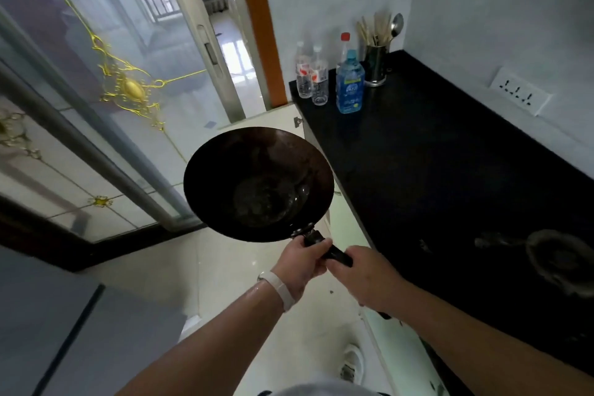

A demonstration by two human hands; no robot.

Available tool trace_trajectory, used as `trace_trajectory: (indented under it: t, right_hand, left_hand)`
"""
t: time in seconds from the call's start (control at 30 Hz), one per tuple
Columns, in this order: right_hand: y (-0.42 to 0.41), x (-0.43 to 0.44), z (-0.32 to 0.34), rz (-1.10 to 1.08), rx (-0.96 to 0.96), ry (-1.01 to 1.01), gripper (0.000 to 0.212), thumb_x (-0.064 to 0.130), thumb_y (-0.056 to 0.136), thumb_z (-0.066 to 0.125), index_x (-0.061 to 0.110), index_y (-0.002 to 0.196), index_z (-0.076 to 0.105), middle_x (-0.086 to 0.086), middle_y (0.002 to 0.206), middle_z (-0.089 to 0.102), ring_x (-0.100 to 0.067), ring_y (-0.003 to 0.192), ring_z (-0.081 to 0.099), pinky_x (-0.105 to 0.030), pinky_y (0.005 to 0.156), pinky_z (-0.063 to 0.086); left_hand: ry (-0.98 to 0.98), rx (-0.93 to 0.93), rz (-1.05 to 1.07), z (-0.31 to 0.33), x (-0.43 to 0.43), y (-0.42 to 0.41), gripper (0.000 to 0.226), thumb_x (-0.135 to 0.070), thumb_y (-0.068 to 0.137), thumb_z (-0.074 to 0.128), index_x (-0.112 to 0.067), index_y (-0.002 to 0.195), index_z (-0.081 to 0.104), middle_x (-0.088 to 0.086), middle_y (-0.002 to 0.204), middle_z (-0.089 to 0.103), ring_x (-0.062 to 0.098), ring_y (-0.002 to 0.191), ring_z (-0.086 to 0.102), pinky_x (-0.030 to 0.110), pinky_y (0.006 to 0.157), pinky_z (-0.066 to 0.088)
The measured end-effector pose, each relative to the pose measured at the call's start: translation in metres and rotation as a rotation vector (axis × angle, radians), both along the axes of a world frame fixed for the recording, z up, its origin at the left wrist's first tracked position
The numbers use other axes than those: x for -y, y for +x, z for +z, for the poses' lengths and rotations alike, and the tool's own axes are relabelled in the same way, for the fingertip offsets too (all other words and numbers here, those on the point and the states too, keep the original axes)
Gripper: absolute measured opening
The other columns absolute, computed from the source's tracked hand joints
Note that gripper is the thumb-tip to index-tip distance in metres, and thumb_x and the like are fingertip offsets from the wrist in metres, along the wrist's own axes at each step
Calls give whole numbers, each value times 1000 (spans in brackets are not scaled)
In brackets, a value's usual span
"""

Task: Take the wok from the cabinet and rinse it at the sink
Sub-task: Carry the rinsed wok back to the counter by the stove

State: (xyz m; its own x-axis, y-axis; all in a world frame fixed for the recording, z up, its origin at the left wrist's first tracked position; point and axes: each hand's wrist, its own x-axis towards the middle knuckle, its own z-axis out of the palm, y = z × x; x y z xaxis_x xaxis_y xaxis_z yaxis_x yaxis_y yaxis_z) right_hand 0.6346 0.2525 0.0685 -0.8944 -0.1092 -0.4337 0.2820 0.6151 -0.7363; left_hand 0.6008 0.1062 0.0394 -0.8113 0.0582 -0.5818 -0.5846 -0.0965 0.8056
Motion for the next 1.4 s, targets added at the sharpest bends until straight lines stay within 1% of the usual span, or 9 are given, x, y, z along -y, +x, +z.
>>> trace_trajectory:
  t: [0.27,0.4,0.57,0.67,0.73,0.83,0.93,1.17,1.4]
  right_hand:
    - [-38,-66,0,-203,-15,-11,33,46,90,61,17,74,59,5,60,57,-8,48,51,-27,48,42]
    - [-41,-86,-7,-340,-8,-41,32,45,92,59,20,73,60,5,56,57,-7,44,51,-28,47,44]
    - [-54,-108,-11,-509,28,-64,32,42,95,57,17,75,59,5,53,54,-8,39,48,-29,46,44]
    - [-65,-114,-12,-558,23,-2,33,42,97,54,21,72,57,5,55,54,-4,38,47,-24,44,40]
    - [-76,-115,-16,-655,52,2,33,47,95,55,20,77,61,4,59,59,-8,42,52,-26,45,42]
    - [-99,-108,-20,-777,81,32,32,52,92,55,22,84,63,1,67,67,-10,48,59,-26,45,46]
    - [-123,-91,-22,-892,116,30,30,52,93,56,23,86,62,1,67,67,-9,45,57,-25,42,44]
    - [-172,-58,-26,-1067,208,184,32,55,92,53,24,86,60,1,72,67,-9,51,59,-25,45,43]
    - [-201,-24,-35,-1291,268,139,32,52,93,53,21,87,60,0,67,65,-11,46,55,-27,42,43]
  left_hand:
    - [35,27,-217,-2,-74,-68,9,-11,90,66,-8,98,63,11,87,68,19,70,60,32,68,50]
    - [38,35,-388,-4,-109,-90,22,-11,92,62,-1,112,63,16,98,66,25,82,60,33,71,50]
    - [29,93,-583,-9,-146,-123,4,-14,94,61,-10,93,64,4,82,69,18,76,63,29,69,54]
    - [58,145,-676,-17,-165,-146,7,-12,94,61,-7,99,64,10,93,68,24,89,62,35,81,55]
    - [48,158,-747,-22,-174,-164,11,-13,93,62,-7,102,65,10,97,69,23,92,64,37,86,55]
    - [34,174,-847,-28,-180,-196,32,-15,92,64,-2,121,60,15,112,69,24,97,65,34,80,55]
    - [37,220,-926,-34,-181,-228,36,-14,92,63,-2,125,58,18,121,67,24,97,66,32,75,54]
    - [55,309,-1103,-46,-179,-279,18,-9,90,65,-6,107,60,9,94,69,20,80,66,32,72,54]
    - [85,337,-1322,-55,-175,-308,8,-8,88,66,-12,93,60,3,79,67,15,69,64,29,63,52]
